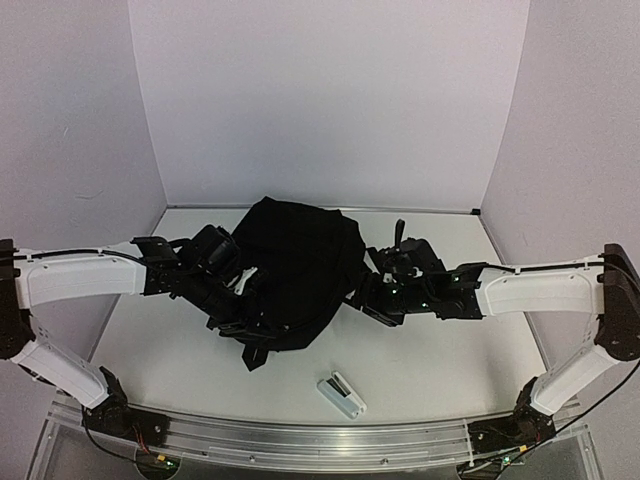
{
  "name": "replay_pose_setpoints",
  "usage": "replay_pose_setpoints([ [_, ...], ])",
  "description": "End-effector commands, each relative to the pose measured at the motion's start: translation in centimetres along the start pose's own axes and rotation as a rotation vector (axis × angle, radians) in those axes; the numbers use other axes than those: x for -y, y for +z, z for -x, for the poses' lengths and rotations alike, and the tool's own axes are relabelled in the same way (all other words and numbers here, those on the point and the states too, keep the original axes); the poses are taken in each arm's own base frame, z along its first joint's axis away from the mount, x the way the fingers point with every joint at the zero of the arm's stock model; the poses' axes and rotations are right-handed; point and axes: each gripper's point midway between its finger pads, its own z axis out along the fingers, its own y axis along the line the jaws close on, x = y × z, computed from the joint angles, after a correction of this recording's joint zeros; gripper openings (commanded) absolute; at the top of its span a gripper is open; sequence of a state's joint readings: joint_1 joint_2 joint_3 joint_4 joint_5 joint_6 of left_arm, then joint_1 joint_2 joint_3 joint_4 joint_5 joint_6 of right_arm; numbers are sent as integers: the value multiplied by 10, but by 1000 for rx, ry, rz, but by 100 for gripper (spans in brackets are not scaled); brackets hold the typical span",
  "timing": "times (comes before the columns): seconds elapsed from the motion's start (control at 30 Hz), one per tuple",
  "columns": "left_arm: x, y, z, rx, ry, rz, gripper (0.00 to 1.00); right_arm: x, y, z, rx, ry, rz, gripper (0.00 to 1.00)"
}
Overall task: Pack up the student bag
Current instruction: Zip the student bag at the center of the board.
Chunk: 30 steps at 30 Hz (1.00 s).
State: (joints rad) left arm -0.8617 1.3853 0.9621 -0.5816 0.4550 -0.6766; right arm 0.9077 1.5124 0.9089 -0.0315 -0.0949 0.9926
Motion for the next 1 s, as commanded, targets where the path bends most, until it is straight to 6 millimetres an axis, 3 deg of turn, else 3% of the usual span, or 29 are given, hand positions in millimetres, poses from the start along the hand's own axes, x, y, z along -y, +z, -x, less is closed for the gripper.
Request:
replay_pose_setpoints([
  [0.0,5,7,2,-2,15,-22,49,-10,-8,6,22,8,38,68],
  [0.4,-7,20,10,1,31,44,47,-11,-7,3,3,19,49,68],
  [0.97,3,22,27,40,92,28,35,-12,-7,1,3,32,70,68],
])
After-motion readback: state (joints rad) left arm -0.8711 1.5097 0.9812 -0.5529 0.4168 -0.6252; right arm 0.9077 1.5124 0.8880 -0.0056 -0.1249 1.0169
